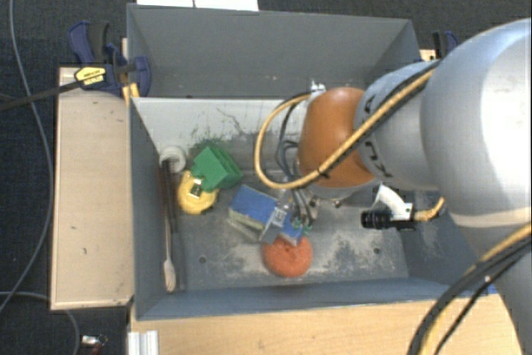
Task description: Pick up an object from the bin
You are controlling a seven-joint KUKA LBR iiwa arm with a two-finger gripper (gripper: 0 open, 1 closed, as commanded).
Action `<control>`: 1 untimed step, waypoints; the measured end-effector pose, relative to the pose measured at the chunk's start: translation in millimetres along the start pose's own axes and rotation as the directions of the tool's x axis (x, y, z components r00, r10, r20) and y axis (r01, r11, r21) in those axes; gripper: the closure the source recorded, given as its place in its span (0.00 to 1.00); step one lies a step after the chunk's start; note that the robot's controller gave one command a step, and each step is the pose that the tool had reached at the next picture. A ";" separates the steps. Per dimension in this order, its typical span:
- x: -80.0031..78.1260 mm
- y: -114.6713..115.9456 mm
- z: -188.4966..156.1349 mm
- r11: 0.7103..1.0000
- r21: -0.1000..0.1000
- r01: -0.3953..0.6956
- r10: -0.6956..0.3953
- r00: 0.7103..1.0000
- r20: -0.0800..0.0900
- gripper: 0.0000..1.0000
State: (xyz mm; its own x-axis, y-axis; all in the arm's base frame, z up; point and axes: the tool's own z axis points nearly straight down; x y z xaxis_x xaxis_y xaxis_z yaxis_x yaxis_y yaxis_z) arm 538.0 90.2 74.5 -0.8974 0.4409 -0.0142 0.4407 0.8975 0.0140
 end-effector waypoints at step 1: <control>0.1 0.0 0.1 1.000 0.000 -0.003 0.003 1.000 0.000 1.00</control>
Offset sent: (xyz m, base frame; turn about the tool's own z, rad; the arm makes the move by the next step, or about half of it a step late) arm 0.0000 0.0000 0.0000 0.0000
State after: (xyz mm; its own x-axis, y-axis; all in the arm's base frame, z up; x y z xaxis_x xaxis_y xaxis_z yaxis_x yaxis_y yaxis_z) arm 537.9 90.3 74.4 -0.8961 0.4436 -0.0140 0.4434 0.8962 0.0142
